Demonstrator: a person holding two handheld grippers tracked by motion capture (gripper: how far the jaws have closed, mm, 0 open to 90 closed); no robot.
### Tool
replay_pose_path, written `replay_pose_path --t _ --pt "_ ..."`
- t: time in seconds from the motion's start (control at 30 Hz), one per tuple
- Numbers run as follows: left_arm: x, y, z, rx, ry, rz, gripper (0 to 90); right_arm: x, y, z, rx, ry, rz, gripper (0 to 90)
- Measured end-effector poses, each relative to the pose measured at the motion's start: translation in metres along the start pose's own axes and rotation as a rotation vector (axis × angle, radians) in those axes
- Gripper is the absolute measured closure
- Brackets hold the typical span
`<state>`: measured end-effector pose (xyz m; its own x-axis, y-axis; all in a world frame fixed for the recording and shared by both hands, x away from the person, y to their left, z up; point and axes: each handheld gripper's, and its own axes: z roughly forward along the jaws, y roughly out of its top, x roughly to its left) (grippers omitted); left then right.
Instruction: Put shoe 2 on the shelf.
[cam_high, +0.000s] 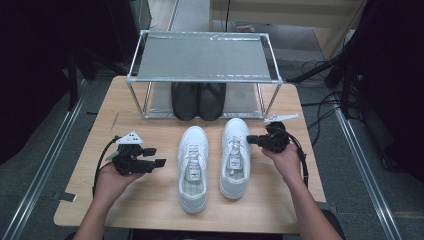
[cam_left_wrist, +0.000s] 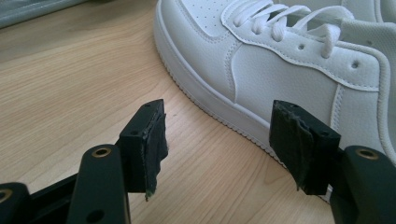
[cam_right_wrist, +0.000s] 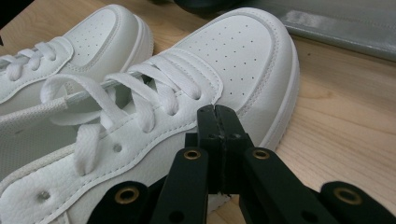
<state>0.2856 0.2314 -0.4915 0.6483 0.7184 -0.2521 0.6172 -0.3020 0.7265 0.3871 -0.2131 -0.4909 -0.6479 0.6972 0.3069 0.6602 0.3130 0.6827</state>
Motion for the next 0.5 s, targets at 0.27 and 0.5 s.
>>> replay_pose_path --t 0.27,0.5 --pt "-0.001 0.000 0.000 -0.002 0.000 0.009 36.8 0.012 0.008 0.014 0.019 0.044 -0.050 90.0" --pt "-0.004 0.000 0.004 -0.002 -0.008 0.028 37.5 0.016 0.009 0.016 0.032 0.057 -0.065 90.0"
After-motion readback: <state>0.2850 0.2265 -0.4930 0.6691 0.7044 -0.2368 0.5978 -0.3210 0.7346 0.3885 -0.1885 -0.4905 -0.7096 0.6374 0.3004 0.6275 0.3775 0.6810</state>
